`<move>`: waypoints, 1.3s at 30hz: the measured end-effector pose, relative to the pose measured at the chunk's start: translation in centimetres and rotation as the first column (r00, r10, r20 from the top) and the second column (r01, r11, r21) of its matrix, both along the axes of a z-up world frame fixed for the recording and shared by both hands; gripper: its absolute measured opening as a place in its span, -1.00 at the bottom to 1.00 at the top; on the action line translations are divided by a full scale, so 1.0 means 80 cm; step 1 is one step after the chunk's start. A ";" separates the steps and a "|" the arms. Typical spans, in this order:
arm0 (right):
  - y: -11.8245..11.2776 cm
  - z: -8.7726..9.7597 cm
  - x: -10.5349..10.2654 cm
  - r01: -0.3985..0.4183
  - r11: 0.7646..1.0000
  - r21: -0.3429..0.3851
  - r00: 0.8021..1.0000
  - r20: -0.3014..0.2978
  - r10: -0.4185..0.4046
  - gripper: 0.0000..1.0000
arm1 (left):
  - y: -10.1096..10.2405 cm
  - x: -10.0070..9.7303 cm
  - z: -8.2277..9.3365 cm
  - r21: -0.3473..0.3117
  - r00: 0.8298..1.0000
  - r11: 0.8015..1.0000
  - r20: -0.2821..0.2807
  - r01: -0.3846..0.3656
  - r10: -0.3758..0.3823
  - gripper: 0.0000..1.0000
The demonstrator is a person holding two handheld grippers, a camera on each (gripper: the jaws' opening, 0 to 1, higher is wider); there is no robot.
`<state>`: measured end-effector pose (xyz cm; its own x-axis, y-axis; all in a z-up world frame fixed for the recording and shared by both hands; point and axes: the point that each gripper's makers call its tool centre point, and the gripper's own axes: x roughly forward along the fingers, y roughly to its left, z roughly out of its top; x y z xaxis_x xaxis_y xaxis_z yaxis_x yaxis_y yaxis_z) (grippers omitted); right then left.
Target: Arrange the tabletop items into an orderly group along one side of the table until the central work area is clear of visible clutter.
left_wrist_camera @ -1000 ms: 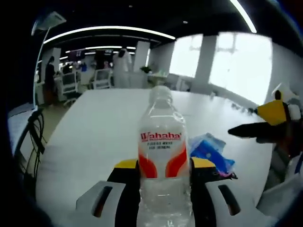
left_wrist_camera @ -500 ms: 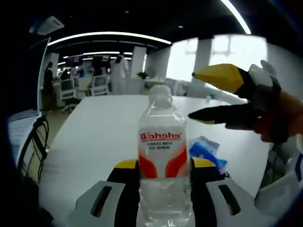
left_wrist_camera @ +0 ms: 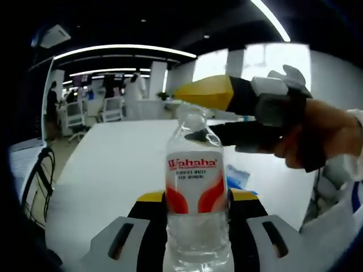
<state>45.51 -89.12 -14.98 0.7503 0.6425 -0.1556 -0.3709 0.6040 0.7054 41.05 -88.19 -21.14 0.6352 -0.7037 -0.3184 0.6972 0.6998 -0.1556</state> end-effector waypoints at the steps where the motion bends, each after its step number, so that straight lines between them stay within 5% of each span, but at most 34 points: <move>1: 0.002 0.000 -0.001 -0.003 1.000 -0.002 1.000 -0.001 0.003 -0.25 | 0.000 -0.001 0.001 0.002 1.000 1.000 0.003 0.002 -0.002 -0.27; 8: 0.015 -0.001 -0.009 -0.038 0.999 -0.015 0.999 0.015 0.039 -0.51 | 0.010 -0.009 0.000 0.002 1.000 1.000 0.002 -0.004 0.004 -0.26; 25: 0.020 0.009 -0.041 -0.116 0.991 -0.067 0.992 0.051 0.120 -0.58 | 0.006 -0.033 -0.003 0.001 1.000 1.000 0.004 0.008 -0.008 -0.21; 28: 0.020 0.009 -0.048 -0.133 0.989 -0.070 0.989 0.058 0.137 -0.58 | 0.002 -0.046 -0.002 -0.051 0.999 0.998 -0.046 0.027 -0.030 -0.19; 31: 0.023 0.019 -0.052 -0.145 0.987 -0.075 0.984 0.092 0.152 -0.58 | 0.005 -0.052 -0.007 -0.054 0.997 0.998 -0.072 0.016 -0.020 0.07; 35: 0.023 0.036 -0.051 -0.152 0.986 -0.074 0.977 0.139 0.161 -0.58 | 0.019 -0.064 -0.032 -0.007 0.989 0.998 -0.136 -0.055 0.054 0.86; 39: 0.026 0.047 -0.051 -0.167 0.979 -0.115 0.965 0.184 0.187 -0.58 | 0.031 -0.076 -0.041 0.013 0.990 0.998 -0.132 -0.057 0.058 0.93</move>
